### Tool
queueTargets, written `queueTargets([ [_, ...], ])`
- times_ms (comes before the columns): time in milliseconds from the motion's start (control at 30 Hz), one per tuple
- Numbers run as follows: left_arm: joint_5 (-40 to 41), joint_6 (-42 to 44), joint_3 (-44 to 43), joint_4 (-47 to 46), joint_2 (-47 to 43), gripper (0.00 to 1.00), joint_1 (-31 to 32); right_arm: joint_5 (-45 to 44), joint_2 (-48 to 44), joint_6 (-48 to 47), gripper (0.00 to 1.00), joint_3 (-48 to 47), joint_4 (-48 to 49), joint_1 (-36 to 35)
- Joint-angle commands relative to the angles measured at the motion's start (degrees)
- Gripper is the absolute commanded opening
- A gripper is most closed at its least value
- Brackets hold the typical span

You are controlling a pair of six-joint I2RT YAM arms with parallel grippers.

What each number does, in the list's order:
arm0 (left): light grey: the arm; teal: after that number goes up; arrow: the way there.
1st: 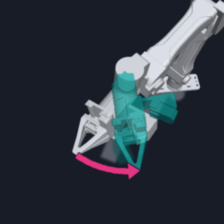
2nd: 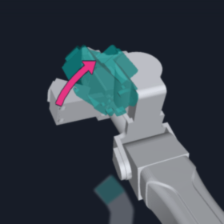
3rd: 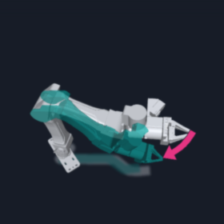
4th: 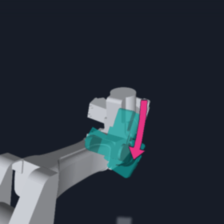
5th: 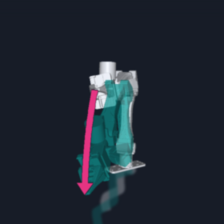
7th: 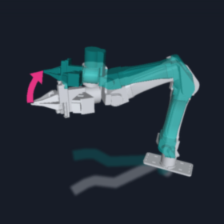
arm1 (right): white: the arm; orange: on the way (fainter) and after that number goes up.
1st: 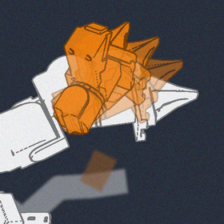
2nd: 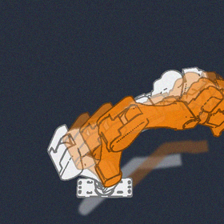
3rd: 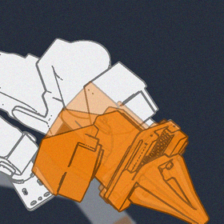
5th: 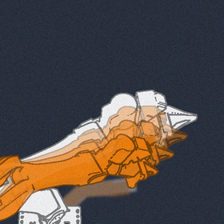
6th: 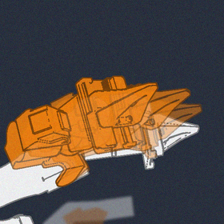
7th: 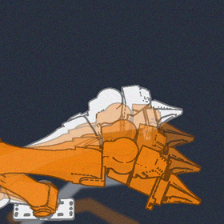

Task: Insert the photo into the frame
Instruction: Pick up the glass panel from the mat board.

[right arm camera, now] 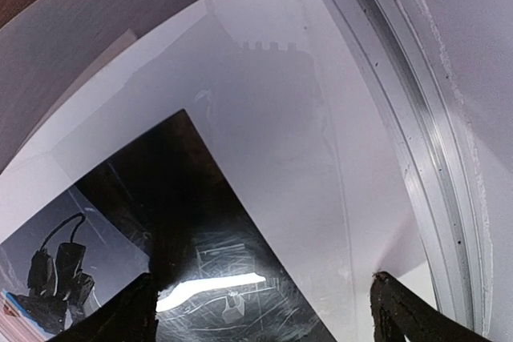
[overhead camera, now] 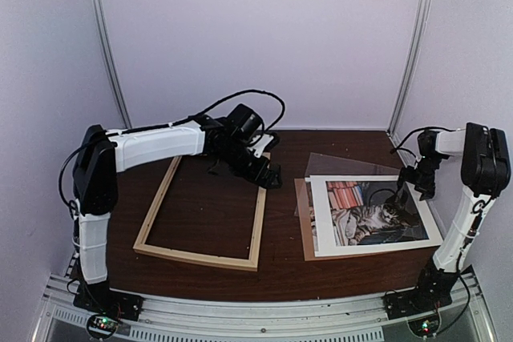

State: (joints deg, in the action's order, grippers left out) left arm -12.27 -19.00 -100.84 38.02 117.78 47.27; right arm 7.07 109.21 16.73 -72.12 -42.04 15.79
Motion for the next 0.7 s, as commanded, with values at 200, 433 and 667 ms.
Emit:
queueTargets([
  [200,-5.29,-2.21,-13.48,-1.55,11.95,0.95,3.05,5.53,-1.68,0.7,0.84,5.18,2.91,-0.66],
  [433,-6.85,-8.62,-21.97,-2.42,22.66,0.92,3.62,7.63,-4.11,1.36,0.82,8.51,5.0,-2.54],
  [667,-0.22,-11.44,-23.24,-2.02,26.0,0.9,3.75,9.52,-6.08,2.08,0.8,11.16,6.79,-3.05],
])
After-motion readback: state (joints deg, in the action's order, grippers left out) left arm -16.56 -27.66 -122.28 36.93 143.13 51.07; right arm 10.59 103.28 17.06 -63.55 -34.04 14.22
